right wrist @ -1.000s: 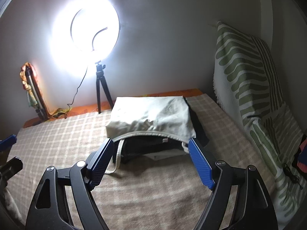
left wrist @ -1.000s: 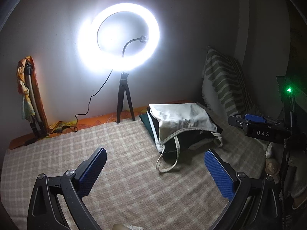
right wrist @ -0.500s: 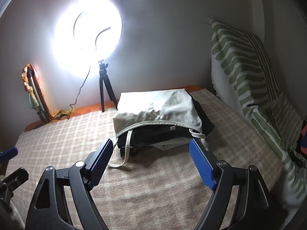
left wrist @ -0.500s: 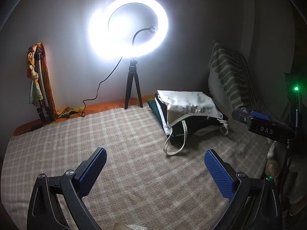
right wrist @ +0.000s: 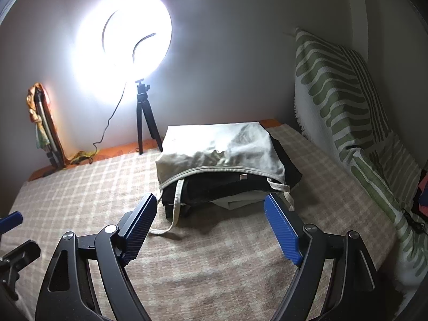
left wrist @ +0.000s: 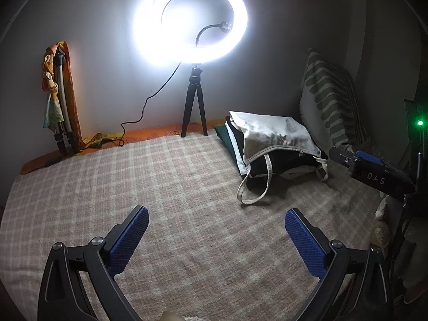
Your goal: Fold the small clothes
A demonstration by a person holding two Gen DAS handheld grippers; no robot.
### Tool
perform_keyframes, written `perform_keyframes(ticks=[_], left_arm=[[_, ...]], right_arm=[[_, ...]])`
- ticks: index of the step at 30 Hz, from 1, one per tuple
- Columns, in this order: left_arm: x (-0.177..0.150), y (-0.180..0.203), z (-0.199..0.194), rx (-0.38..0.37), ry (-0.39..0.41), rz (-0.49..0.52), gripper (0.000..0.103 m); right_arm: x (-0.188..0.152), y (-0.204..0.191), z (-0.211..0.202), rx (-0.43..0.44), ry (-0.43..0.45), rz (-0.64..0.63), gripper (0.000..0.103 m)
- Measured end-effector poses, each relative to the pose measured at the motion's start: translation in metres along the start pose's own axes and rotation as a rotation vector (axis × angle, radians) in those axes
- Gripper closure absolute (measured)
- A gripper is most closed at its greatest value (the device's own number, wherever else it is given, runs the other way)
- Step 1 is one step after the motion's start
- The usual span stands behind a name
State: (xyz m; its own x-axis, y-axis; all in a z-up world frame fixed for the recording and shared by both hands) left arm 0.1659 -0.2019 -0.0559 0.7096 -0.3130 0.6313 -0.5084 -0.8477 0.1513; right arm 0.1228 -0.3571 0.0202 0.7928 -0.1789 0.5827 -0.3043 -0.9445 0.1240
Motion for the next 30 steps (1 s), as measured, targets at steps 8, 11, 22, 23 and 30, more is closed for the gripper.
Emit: perform_keyframes(ticks=[8, 11, 22, 23, 30], left_arm=[[-0.0044, 0.0026, 0.0014, 0.031, 0.004, 0.022, 0.000], [-0.0046, 0.0008, 0.0031, 0.031, -0.001, 0.021, 0.000], [-0.0041, 0.0002, 0.0042, 0.028, -0.001, 0.026, 0.000], [-0.0042, -0.0004, 0.0047, 0.030, -0.001, 0.026, 0.000], [-0.0044, -0.0007, 0.0037, 0.027, 0.001, 0.026, 0.000]], right_arm=[[0.0001, -0.0015, 0.0033, -0.004, -0.003, -0.007, 0.020], [0.0007, -0.0018, 0.0040, -0.002, -0.002, -0.008, 0.020], [0.0020, -0.0011, 0.0076, -0.001, -0.006, -0.011, 0.020], [0.0019, -0.0013, 0.0079, -0.001, -0.006, -0.012, 0.020], [0.0009, -0.0025, 0.0091, 0.000, -0.008, -0.014, 0.020]])
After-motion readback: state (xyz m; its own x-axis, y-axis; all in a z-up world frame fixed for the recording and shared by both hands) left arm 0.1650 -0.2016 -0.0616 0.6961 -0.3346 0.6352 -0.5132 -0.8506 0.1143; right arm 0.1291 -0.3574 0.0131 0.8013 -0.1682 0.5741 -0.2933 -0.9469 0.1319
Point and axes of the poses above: each gripper's, at about its wrist camera, not at the fingertips, and z roughly the way its jaws point, y to its right, x to its top, the point moved 3 cm from there along z, roughly the way its jaws point, and after that the axes turned 10 degrees about -y, right-handed, at the moved point
